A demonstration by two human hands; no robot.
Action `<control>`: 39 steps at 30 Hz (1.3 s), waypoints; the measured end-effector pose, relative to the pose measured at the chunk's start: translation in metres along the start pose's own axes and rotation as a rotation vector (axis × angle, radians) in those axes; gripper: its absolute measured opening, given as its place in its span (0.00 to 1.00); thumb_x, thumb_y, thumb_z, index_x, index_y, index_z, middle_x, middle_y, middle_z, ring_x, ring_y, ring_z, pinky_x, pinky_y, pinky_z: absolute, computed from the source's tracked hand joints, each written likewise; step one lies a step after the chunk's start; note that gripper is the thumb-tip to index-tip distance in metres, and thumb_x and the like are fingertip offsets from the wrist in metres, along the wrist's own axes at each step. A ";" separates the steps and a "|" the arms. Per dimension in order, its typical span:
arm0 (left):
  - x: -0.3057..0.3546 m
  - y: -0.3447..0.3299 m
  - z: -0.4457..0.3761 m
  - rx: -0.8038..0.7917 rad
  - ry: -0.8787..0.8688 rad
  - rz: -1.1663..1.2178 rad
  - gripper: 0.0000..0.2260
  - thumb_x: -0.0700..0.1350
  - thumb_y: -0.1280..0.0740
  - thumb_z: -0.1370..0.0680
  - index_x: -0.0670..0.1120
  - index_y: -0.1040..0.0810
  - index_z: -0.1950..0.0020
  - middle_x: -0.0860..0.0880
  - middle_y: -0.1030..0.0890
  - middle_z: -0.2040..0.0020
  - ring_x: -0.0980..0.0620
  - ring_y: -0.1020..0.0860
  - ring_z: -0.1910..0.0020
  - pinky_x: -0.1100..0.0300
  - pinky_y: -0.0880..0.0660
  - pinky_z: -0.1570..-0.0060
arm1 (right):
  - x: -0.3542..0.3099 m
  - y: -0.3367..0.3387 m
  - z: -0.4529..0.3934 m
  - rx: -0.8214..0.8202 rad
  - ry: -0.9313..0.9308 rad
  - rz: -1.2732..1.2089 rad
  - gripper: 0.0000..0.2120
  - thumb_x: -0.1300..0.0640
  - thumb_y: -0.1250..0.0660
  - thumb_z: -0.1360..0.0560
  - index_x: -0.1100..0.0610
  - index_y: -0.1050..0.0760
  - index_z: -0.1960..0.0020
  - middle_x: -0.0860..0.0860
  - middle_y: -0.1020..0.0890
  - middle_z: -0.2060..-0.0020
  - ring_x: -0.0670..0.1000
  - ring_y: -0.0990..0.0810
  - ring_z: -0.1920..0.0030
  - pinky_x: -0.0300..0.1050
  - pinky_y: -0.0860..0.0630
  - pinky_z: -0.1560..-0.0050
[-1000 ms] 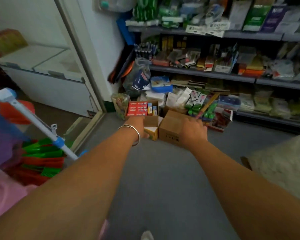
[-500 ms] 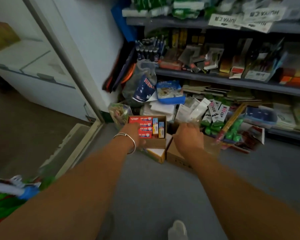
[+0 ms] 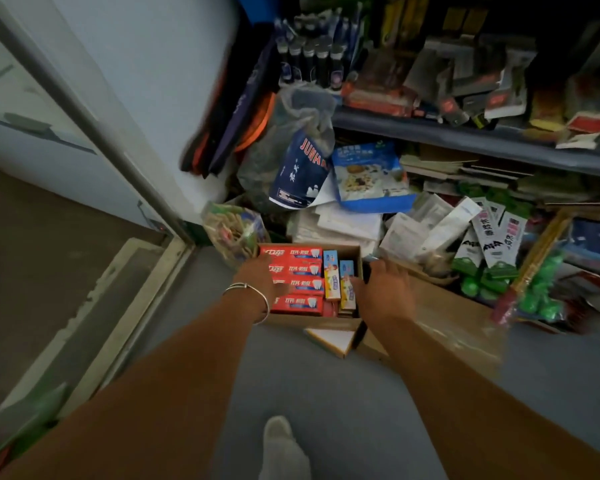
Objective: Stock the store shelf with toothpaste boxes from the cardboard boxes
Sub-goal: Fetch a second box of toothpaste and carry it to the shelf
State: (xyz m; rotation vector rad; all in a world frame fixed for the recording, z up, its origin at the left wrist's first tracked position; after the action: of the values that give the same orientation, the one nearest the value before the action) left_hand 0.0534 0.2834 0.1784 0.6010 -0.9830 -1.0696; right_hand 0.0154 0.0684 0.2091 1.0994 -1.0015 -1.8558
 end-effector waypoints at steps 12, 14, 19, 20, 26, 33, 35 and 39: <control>-0.112 -0.090 -0.165 0.173 0.091 0.201 0.33 0.51 0.26 0.31 0.47 0.34 0.29 0.43 0.28 0.34 0.42 0.26 0.40 0.49 0.29 0.40 | 0.032 -0.161 -0.134 0.065 -0.151 -0.175 0.21 0.48 0.41 0.21 0.60 0.34 0.34 0.57 0.28 0.37 0.57 0.31 0.37 0.56 0.30 0.38; -0.122 -0.103 -0.179 0.231 0.077 0.118 0.35 0.54 0.29 0.28 0.48 0.40 0.25 0.43 0.33 0.31 0.42 0.30 0.36 0.51 0.33 0.38 | 0.045 -0.185 -0.149 0.089 -0.169 -0.167 0.24 0.48 0.40 0.22 0.60 0.38 0.31 0.57 0.31 0.33 0.58 0.34 0.33 0.57 0.32 0.36; -0.149 -0.134 -0.196 0.306 0.149 0.127 0.34 0.54 0.34 0.25 0.50 0.46 0.23 0.43 0.44 0.26 0.41 0.36 0.31 0.51 0.35 0.36 | 0.072 -0.224 -0.171 0.136 -0.239 -0.199 0.34 0.44 0.41 0.22 0.60 0.49 0.26 0.58 0.40 0.27 0.60 0.38 0.28 0.59 0.34 0.33; -0.153 -0.138 -0.198 0.326 0.147 0.151 0.33 0.54 0.35 0.24 0.50 0.45 0.24 0.43 0.43 0.26 0.42 0.36 0.31 0.52 0.35 0.36 | 0.076 -0.230 -0.174 0.137 -0.256 -0.216 0.34 0.44 0.41 0.22 0.61 0.50 0.25 0.58 0.39 0.28 0.60 0.36 0.30 0.59 0.32 0.35; -0.181 -0.151 -0.203 0.425 0.330 0.348 0.26 0.53 0.37 0.22 0.43 0.37 0.28 0.39 0.25 0.39 0.39 0.25 0.43 0.51 0.30 0.45 | 0.092 -0.251 -0.186 0.169 -0.375 -0.267 0.22 0.46 0.41 0.21 0.61 0.38 0.36 0.59 0.24 0.41 0.61 0.23 0.43 0.51 0.27 0.52; -0.200 -0.164 -0.215 0.407 0.448 0.365 0.20 0.55 0.40 0.21 0.39 0.25 0.42 0.37 0.21 0.46 0.37 0.23 0.46 0.51 0.29 0.49 | 0.102 -0.252 -0.193 0.169 -0.416 -0.272 0.15 0.49 0.41 0.20 0.60 0.33 0.42 0.59 0.22 0.48 0.59 0.22 0.47 0.47 0.31 0.57; -0.201 -0.164 -0.218 0.413 0.432 0.325 0.20 0.54 0.42 0.20 0.38 0.25 0.44 0.36 0.22 0.46 0.37 0.24 0.46 0.51 0.30 0.50 | 0.103 -0.255 -0.196 0.172 -0.415 -0.249 0.14 0.49 0.42 0.20 0.60 0.32 0.44 0.59 0.21 0.49 0.59 0.22 0.48 0.48 0.29 0.56; -0.205 -0.162 -0.221 0.422 0.464 0.312 0.22 0.53 0.45 0.19 0.36 0.23 0.45 0.35 0.22 0.46 0.37 0.24 0.46 0.54 0.35 0.55 | 0.105 -0.255 -0.199 0.185 -0.434 -0.256 0.11 0.52 0.44 0.19 0.60 0.32 0.45 0.59 0.22 0.50 0.60 0.22 0.48 0.50 0.28 0.54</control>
State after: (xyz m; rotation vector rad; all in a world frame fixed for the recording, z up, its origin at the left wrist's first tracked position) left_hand 0.1474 0.3987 -0.1295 0.9543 -0.8545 -0.4130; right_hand 0.1078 0.0337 -0.1169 0.9847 -1.3506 -2.3104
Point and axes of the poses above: each hand's wrist, its own z-axis away from the middle knuckle, its own y-axis out of the back of the hand, x = y × z, the point moved 9 cm from there along -z, towards the middle knuckle
